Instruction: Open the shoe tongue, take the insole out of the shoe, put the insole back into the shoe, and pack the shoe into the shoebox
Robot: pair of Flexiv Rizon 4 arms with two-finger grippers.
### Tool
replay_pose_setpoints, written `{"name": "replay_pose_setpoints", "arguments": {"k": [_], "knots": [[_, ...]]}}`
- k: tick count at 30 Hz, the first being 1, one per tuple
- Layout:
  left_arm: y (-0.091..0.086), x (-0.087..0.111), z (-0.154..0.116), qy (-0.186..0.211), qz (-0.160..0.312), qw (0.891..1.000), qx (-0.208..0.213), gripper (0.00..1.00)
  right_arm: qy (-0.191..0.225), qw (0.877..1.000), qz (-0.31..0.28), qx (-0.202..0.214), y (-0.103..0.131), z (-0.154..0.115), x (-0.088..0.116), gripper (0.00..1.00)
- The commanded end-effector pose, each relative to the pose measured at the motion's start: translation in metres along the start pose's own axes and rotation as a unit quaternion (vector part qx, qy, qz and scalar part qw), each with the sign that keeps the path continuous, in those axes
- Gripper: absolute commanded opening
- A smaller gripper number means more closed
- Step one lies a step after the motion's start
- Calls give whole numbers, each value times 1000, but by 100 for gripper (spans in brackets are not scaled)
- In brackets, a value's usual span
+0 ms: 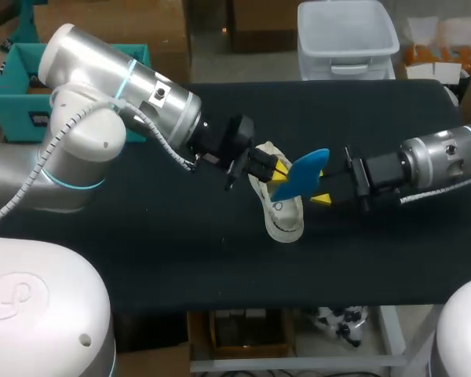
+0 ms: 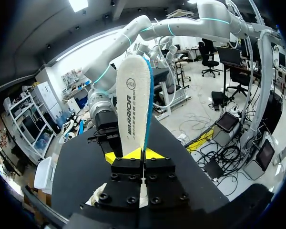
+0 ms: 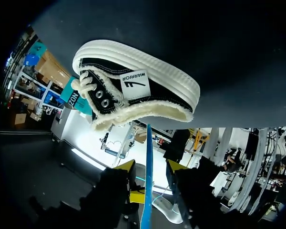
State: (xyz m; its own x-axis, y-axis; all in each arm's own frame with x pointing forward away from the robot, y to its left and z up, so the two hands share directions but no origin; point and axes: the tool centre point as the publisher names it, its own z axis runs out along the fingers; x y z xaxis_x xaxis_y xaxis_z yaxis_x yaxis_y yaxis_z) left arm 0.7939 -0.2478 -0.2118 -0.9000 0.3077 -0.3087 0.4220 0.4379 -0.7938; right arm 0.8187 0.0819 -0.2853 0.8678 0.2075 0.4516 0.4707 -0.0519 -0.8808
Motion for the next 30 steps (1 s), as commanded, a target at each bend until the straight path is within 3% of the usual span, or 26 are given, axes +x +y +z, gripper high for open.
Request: {"name": "replay_pose_setpoints", "arguments": {"k": [1, 10, 14, 21, 26, 28, 30], "knots": [[3, 1, 5, -5, -2, 1000, 1, 0, 2, 1000, 0, 1, 0, 0, -2, 35], [6, 0, 7, -9, -13, 1000, 2, 0, -2, 1000, -5, 9, 0, 3, 1, 16], [8, -1, 8, -11, -15, 1000, 2, 0, -2, 1000, -7, 12, -1, 4, 1, 25], [8, -2, 12, -12, -19, 1000, 5, 0, -3, 1000, -7, 16, -1, 7, 1, 30], [8, -2, 17, -14, -21, 1000, 3, 0, -6, 1000, -5, 23, 0, 7, 0, 19], [8, -3, 18, -13, -22, 1000, 3, 0, -8, 1000, 0, 21, -1, 7, 1, 4], [8, -3, 19, -14, -23, 1000, 3, 0, -10, 1000, 1, 22, -1, 7, 1, 0]]}}
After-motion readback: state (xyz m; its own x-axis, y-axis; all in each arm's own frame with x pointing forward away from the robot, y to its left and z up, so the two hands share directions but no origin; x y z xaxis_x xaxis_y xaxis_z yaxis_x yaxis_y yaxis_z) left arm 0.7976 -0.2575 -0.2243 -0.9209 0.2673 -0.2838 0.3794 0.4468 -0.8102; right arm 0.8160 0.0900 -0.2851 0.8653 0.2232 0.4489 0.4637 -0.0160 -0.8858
